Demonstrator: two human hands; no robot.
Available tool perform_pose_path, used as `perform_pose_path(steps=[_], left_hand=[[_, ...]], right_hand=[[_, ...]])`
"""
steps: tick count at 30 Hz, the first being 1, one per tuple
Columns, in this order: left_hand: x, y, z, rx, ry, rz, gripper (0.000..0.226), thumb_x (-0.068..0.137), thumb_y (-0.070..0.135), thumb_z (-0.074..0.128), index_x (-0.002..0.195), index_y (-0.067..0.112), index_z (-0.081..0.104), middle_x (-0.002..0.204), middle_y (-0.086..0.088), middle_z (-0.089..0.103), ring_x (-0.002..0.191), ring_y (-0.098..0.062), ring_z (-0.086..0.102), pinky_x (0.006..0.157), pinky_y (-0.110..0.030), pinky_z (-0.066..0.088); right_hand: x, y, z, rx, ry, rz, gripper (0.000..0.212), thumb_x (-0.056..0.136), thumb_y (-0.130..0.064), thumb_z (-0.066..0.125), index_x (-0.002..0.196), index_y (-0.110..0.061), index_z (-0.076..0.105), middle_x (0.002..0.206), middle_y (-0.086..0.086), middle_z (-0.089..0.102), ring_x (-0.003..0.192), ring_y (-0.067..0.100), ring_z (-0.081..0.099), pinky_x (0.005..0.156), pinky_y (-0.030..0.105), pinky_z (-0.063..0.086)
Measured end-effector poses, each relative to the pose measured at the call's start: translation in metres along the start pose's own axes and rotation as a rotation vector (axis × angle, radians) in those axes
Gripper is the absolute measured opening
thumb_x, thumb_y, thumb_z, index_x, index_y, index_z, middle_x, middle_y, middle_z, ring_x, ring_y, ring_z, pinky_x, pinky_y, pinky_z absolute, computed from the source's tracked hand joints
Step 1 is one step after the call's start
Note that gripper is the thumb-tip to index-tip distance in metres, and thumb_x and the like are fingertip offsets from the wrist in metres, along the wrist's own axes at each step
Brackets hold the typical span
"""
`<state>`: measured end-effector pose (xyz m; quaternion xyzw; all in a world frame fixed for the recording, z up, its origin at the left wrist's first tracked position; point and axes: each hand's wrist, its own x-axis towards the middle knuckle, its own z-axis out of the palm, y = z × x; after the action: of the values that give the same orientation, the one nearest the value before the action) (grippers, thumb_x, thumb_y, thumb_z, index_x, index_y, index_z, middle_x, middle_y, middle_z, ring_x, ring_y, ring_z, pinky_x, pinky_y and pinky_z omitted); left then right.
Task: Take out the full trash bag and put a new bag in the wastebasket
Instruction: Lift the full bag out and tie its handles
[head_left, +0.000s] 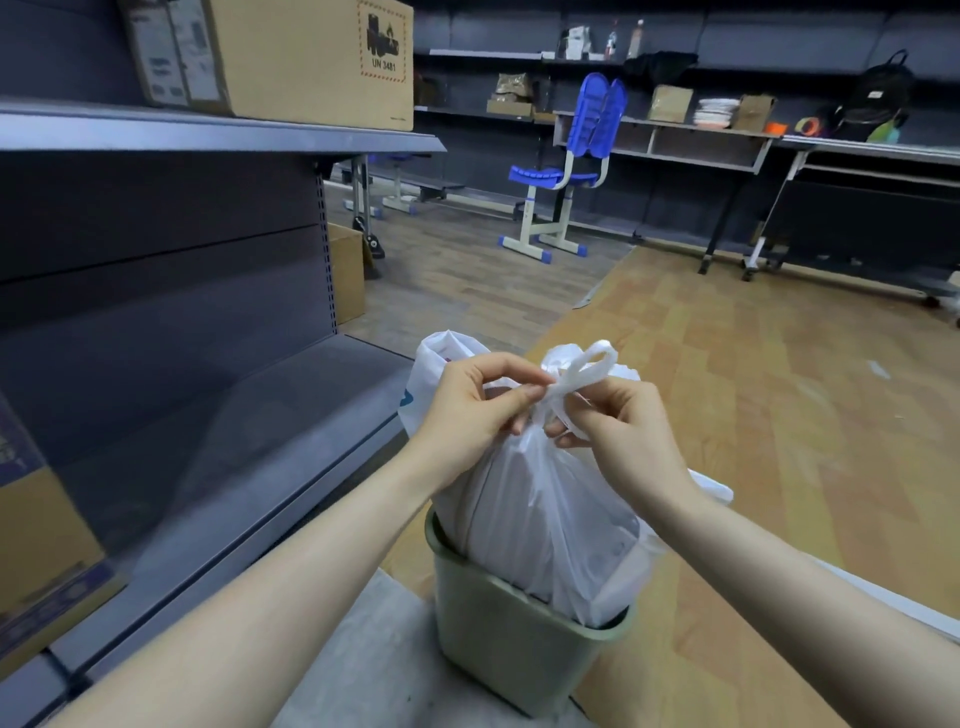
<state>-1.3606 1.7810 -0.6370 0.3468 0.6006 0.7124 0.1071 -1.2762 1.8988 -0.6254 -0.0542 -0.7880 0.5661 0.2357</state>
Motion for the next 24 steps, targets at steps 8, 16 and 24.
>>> perform_pose_path(steps=[8, 16, 24], left_hand=[[0.006, -0.003, 0.0, 0.093, -0.142, 0.006, 0.027, 0.082, -0.003, 0.061, 0.087, 0.018, 0.045, 0.084, 0.003, 0.051, 0.062, -0.004, 0.049, 0.063, -0.014, 0.042], [0.011, 0.009, -0.015, 0.049, -0.101, -0.202, 0.035, 0.085, -0.008, 0.059, 0.099, 0.016, 0.038, 0.078, 0.0, 0.059, 0.062, -0.007, 0.059, 0.059, -0.016, 0.046], [0.01, 0.021, -0.024, 0.163, -0.022, -0.173, 0.041, 0.08, -0.016, 0.059, 0.099, 0.011, 0.034, 0.074, -0.006, 0.063, 0.067, -0.017, 0.056, 0.06, -0.024, 0.044]], right_hand=[[-0.001, 0.009, 0.012, 0.128, 0.228, -0.115, 0.035, 0.089, -0.016, 0.062, 0.074, 0.015, 0.06, 0.059, 0.008, 0.057, 0.056, 0.007, 0.058, 0.06, 0.021, 0.05], [0.006, 0.014, 0.005, -0.141, 0.007, -0.332, 0.036, 0.087, 0.01, 0.056, 0.09, -0.024, 0.066, 0.071, -0.006, 0.059, 0.05, 0.002, 0.053, 0.055, 0.01, 0.046], [0.018, 0.011, 0.006, -0.456, -0.118, -0.531, 0.016, 0.083, -0.017, 0.062, 0.09, -0.011, 0.075, 0.072, 0.003, 0.057, 0.054, 0.013, 0.063, 0.057, 0.012, 0.046]])
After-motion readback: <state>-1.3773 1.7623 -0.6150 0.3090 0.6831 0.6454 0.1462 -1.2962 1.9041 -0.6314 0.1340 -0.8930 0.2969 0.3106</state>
